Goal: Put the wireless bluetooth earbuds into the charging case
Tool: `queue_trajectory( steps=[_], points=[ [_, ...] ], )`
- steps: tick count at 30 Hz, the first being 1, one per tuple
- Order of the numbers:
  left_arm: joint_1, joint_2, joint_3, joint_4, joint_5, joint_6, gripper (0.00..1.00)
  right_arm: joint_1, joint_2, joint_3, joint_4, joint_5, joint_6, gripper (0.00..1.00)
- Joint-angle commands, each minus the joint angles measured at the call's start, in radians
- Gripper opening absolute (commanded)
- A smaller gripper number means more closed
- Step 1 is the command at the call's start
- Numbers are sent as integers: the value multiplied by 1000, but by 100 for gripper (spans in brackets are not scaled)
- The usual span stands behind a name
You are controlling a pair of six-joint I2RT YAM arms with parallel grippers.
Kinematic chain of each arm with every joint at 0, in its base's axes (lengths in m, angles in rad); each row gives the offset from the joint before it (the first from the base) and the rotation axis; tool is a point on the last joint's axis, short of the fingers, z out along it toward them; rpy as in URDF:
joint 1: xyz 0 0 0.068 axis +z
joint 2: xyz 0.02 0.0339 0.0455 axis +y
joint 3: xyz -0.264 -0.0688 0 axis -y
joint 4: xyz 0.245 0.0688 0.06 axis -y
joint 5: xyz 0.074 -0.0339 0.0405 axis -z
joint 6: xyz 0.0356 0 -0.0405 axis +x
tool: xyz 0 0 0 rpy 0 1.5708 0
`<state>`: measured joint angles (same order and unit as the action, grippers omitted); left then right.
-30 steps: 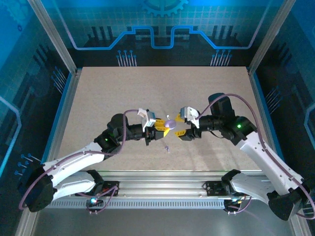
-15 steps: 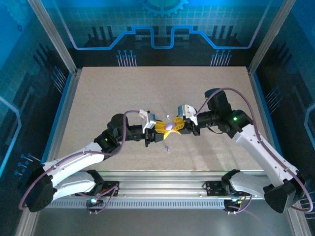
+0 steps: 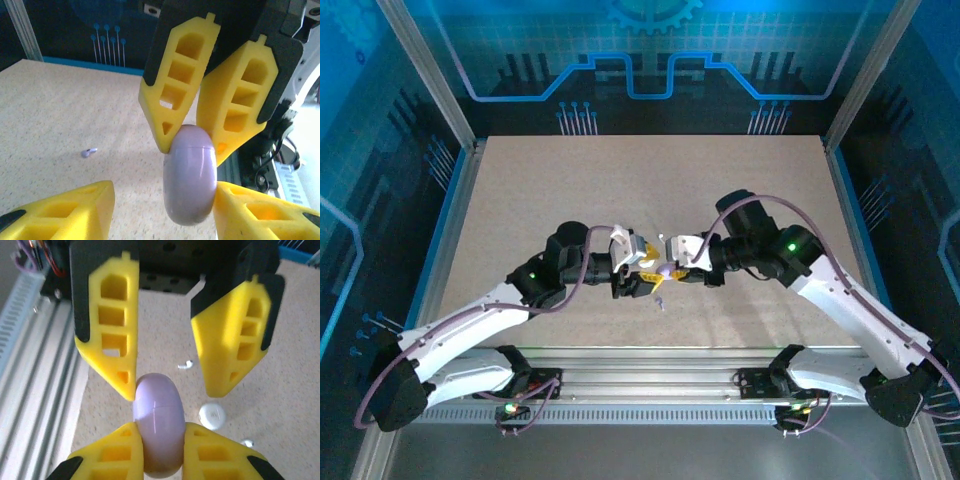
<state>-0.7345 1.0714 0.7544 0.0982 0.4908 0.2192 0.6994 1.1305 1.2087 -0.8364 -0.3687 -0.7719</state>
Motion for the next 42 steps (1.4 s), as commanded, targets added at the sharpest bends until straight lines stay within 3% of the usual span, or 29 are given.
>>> queue_trajectory(
  steps=[1, 9, 21, 35, 42],
  points=[
    [-2, -15, 45, -139, -11, 112, 54, 47, 29, 36, -80, 169, -56, 5],
    [-15, -4, 54, -198, -19, 143, 54, 69, 50, 53, -30, 128, -60, 6],
    [-34, 36, 56, -152, -21, 120, 54, 76, 49, 37, 6, 4, -33, 7],
    [-43, 41, 76, -135, -4, 106, 39, 86, 60, 25, 24, -10, -21, 7],
    [-51, 34, 78, -127, 1, 93, 22, 84, 50, 4, 50, -6, 6, 10]
  ],
)
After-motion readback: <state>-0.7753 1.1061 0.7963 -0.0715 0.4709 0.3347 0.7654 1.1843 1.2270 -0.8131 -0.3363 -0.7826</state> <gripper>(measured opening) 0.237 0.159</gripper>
